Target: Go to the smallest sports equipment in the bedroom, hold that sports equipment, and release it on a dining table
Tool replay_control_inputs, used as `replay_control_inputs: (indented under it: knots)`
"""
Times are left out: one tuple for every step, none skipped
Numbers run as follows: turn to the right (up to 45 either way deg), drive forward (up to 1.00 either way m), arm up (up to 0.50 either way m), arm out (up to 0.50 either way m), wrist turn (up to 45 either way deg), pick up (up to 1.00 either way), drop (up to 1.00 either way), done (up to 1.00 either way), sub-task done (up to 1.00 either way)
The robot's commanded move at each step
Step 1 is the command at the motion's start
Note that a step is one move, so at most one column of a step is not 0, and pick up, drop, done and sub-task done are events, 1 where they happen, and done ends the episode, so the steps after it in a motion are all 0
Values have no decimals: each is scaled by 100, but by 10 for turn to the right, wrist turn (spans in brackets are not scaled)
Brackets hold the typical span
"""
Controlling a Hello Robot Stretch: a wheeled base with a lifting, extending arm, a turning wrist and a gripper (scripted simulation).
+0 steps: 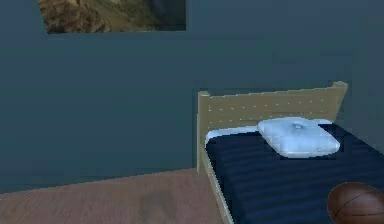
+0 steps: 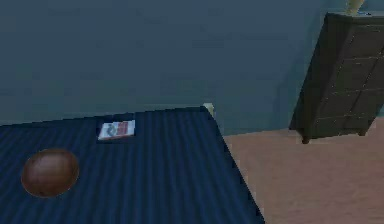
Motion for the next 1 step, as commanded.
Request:
replay_control_inputs:
  knots:
    - [330,0,0,0,0,0,0,0,0]
